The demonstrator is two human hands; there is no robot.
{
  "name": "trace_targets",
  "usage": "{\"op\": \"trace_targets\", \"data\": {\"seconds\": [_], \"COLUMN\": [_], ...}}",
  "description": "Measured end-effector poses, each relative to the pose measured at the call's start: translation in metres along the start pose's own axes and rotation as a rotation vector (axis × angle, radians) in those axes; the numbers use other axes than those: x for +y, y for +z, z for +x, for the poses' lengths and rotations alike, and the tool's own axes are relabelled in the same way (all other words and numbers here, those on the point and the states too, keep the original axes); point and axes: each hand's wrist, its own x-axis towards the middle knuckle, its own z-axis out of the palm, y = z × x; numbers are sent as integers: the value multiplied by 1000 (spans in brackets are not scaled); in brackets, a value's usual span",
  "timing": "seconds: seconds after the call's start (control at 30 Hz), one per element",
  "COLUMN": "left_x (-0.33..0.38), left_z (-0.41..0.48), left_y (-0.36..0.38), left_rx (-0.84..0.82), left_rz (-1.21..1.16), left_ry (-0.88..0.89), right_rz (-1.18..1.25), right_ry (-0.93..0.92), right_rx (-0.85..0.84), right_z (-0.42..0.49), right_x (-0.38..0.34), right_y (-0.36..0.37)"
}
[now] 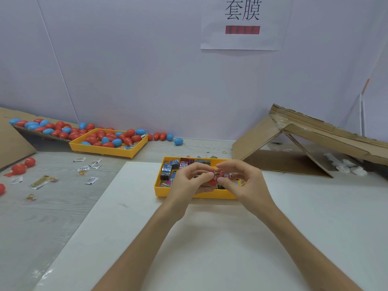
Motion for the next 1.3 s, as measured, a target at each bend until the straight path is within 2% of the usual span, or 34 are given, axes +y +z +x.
{"op": "trace_targets", "data": {"seconds": [0.3, 0.5, 0.63, 0.97, 1.13, 1.3], "left_x": [0, 4, 4, 6, 8, 8], "left_z": [1, 2, 1, -2, -3, -2], "left_y": [-1, -4, -5, -4, -4, -4], "left_rx": [-13, -68, -155, -187, -152, -165], "left_rz": [-43, -387, -469, -528, -463, -550], "left_ry": [-39, -155, -178, -227, -267, -279], "right_rz": [15, 272, 273, 201, 183, 207], "right_ry": [-11, 93, 115, 125, 117, 112], "right_rx": [-14, 1, 31, 33, 32, 20], "right_z": [-1, 2, 2, 2, 2, 3], "right_x": [-2, -3, -1, 0, -1, 1], "right_y": [2, -1, 1, 0, 0, -1]}}
